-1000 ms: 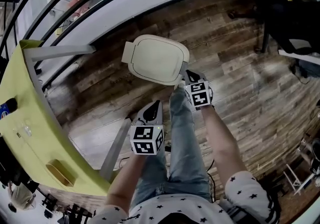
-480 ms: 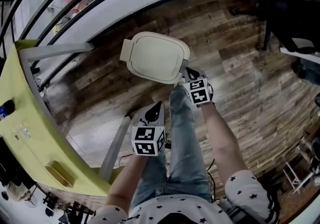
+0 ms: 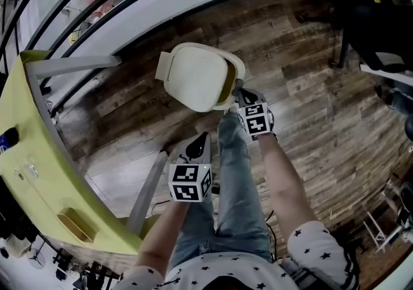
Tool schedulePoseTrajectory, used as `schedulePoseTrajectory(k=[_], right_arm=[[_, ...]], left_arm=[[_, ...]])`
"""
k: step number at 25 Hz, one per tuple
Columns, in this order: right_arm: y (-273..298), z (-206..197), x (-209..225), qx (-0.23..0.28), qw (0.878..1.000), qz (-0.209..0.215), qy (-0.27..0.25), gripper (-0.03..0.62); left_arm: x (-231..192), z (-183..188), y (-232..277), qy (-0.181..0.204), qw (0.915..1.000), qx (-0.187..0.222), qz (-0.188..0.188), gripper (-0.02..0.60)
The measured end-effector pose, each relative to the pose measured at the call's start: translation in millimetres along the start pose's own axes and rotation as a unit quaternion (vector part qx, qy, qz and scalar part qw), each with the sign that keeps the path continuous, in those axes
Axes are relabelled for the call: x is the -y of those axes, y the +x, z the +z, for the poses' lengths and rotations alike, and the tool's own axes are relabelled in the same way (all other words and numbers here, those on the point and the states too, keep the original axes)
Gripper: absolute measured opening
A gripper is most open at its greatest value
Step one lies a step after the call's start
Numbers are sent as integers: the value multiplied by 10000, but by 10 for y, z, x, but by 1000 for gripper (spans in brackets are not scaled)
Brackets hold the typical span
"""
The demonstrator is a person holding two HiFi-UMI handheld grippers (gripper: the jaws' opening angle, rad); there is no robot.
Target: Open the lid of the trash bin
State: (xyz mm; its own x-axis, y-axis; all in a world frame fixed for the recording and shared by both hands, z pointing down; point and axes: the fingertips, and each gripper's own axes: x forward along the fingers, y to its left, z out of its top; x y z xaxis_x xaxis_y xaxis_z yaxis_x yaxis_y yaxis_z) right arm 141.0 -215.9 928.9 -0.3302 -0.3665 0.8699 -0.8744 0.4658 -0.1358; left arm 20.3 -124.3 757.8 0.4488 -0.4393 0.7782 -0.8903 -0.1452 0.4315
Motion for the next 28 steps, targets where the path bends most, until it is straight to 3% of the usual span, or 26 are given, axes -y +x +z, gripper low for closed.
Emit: schedulePoseTrajectory(k=[16,28], right_arm=[[-97,99,-48,-96,9995,-54,287,-6],[-826,284,-431,331,9985,-49,428,-6]], left_arm=[[64,-26,-212,21,10000,0,-38,11],[160,7,-618,220,9996,174,-67,11]])
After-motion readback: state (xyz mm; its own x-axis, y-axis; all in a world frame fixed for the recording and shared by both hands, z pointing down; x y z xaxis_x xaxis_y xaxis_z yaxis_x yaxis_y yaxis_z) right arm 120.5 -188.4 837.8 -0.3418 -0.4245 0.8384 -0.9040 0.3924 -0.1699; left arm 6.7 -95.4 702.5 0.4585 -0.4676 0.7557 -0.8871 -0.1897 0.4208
